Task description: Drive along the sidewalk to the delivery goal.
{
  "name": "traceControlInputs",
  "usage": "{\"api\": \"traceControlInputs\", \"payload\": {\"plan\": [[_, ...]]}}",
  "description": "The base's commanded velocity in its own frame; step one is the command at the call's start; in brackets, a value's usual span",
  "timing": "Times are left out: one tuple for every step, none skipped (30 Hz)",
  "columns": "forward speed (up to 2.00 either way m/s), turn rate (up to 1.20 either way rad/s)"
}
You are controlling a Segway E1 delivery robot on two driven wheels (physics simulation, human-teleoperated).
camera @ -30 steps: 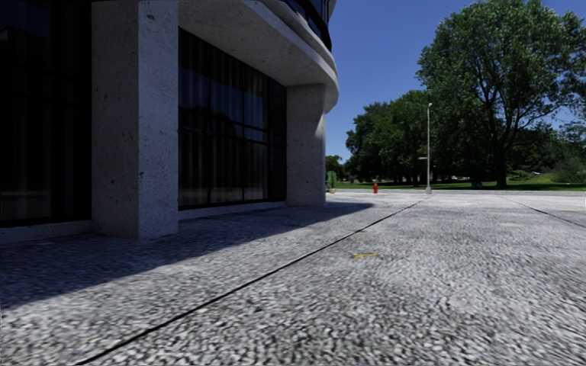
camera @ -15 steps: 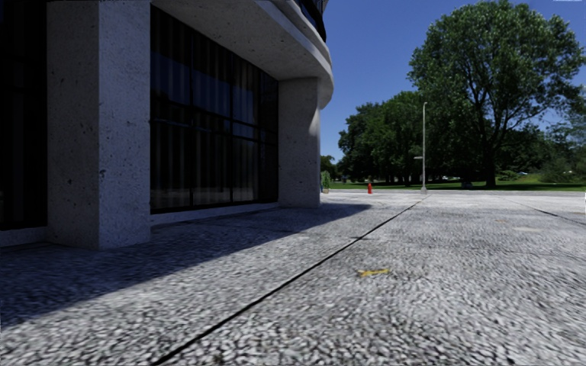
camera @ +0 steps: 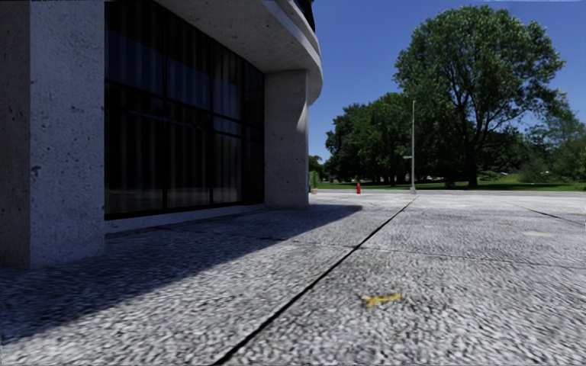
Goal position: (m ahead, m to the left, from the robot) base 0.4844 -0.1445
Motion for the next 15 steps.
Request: {"api": "traceControlInputs", "payload": {"plan": [[1.19,-0.25],[1.17,-0.25],[1.16,-0.25],[1.16,-0.25],[1.15,0.00],[1.02,0.00],[0.82,0.00],[0.56,0.00],[0.32,0.00],[0.00,0.00],[0.00,0.00],[0.00,0.00],[0.00,0.00],[0.00,0.00],[0.00,0.00]]}}
